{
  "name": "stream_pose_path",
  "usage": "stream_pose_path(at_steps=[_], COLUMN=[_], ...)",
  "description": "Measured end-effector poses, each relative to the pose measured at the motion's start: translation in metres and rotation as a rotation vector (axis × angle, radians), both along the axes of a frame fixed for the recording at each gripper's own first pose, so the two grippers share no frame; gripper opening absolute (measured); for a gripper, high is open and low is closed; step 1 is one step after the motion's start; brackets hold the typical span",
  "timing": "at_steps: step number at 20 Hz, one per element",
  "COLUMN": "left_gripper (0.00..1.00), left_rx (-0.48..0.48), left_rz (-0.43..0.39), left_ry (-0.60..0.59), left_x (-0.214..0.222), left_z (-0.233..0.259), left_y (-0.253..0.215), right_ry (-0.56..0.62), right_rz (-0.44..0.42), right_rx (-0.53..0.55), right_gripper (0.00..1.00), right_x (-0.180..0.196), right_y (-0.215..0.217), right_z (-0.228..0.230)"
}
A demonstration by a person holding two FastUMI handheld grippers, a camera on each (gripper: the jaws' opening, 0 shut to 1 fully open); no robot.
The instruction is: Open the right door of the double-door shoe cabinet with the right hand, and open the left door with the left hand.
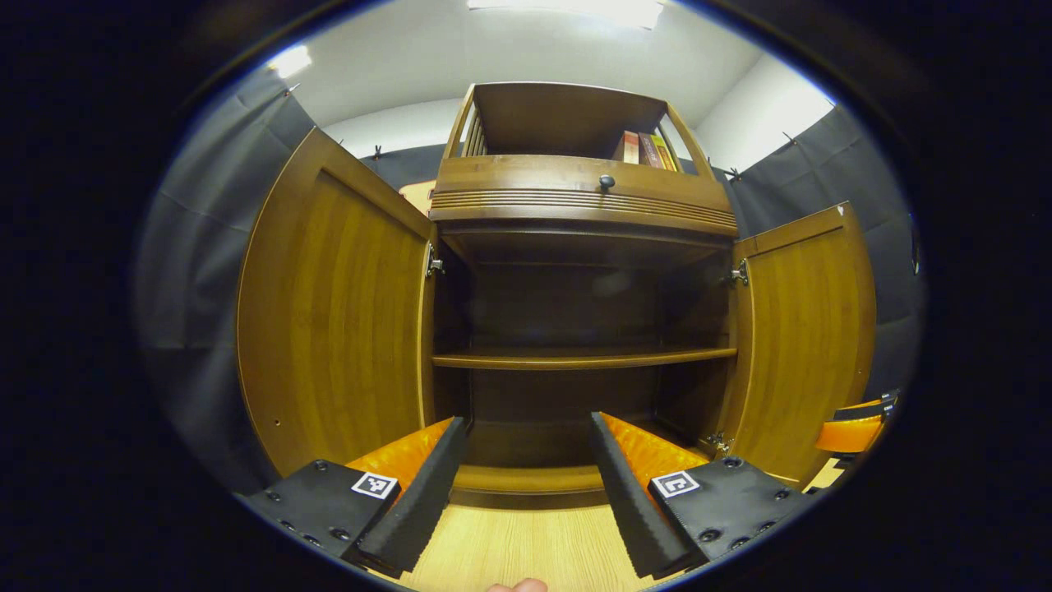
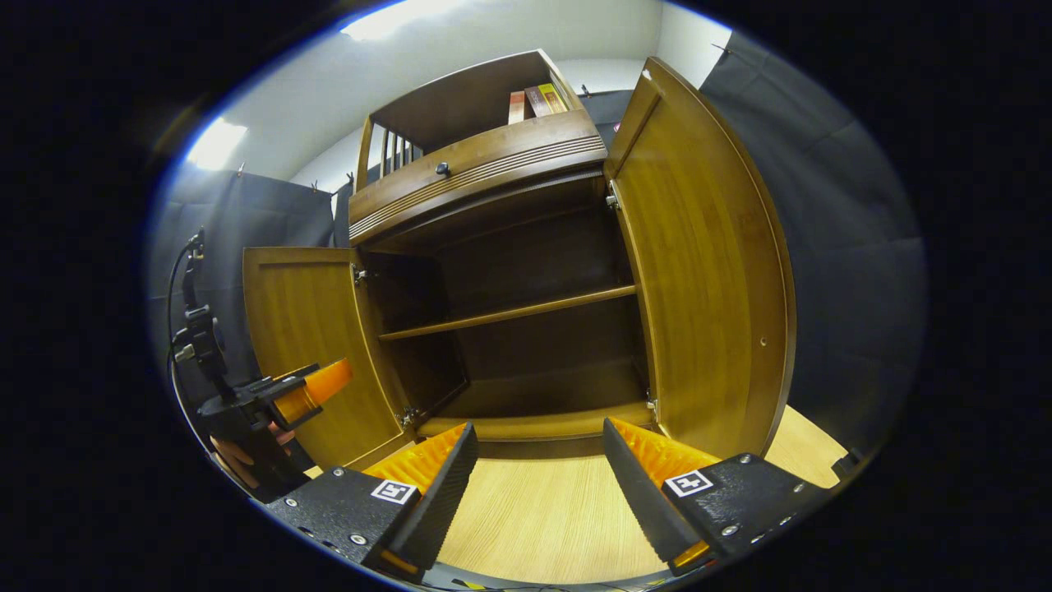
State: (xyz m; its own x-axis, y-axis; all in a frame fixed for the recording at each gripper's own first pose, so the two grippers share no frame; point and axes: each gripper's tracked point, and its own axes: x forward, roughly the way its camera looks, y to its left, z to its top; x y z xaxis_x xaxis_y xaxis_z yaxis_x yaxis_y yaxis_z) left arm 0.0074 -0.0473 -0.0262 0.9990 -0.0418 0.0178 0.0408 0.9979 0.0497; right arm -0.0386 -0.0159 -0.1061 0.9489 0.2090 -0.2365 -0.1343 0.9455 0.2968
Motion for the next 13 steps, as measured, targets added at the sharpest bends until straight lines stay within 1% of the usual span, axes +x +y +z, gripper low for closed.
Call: stream_pose_path(at_steps=[8, 10, 13], left_gripper=[0.95, 0.98, 0.98], left_rx=[0.002, 0.002, 0.008], left_rz=[-0.003, -0.004, -0.004], left_ry=[0.002, 0.005, 0.007], left_x=[-0.0008, -0.0001, 0.0001], left_z=[-0.0005, -0.0021, -0.0018], left_y=[-0.0006, -0.0006, -0.0011], right_ry=[0.003, 0.004, 0.005], right_rz=[-0.006, -0.005, -0.003], right_rx=[-0.004, -0.003, -0.002], right_gripper=[0.94, 0.94, 0.94], right_x=[-0.0012, -0.0015, -0.0010], right_y=[-0.0015, -0.0008, -0.0003], right_z=[-0.0011, -0.0014, -0.0015])
